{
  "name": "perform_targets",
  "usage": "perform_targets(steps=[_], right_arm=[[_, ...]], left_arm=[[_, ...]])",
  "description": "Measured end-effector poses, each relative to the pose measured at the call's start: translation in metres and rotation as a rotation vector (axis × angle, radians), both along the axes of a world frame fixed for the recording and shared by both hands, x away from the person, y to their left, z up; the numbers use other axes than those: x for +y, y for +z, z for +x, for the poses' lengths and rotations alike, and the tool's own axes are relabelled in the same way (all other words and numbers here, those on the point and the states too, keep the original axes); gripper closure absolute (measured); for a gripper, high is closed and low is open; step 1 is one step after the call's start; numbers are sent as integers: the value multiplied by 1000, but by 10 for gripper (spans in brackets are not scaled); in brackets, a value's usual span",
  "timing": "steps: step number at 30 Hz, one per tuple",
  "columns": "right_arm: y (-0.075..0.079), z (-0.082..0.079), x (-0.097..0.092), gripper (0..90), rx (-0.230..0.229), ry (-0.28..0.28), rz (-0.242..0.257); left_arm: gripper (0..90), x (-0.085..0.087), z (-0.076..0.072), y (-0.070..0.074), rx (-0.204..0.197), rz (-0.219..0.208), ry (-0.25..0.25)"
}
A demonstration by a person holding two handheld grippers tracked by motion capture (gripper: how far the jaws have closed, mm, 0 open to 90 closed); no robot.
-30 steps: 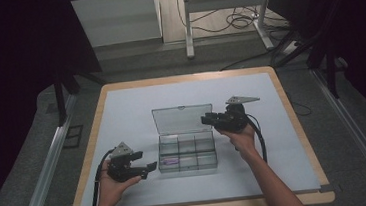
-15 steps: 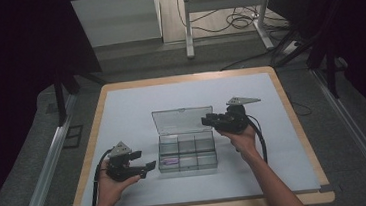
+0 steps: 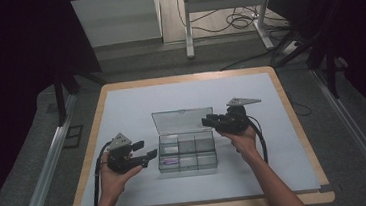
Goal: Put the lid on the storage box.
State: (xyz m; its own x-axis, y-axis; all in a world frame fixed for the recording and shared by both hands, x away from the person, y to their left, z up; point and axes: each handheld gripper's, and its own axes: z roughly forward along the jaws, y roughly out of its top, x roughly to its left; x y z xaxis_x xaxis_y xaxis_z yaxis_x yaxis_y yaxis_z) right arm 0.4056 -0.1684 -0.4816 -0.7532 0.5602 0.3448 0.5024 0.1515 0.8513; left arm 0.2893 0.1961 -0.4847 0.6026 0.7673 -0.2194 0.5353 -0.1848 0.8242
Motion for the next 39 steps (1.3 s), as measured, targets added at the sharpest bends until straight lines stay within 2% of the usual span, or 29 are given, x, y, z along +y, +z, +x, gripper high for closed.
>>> perform_targets(steps=[2,9,14,21,34,39], right_arm=[[0,0,0,610,-2,0,0],[0,0,0,610,-1,2,-1],[0,0,0,610,-2,3,0],[-1,-1,0,607,-8,5,1],[0,-2,-1,606,-9,8,1],[-1,-2,-1,605,-9,7,3]], left_arm=[[430,-3,4,4,-10,-11,-4],[742,-10,20,15,-25,-65,-3],[860,-17,33,19,-36,-79,9],[883,-22,45,23,-33,-127,15],[889,-20,49,30,-48,-170,21],[889,-19,50,30,-50,-172,29]])
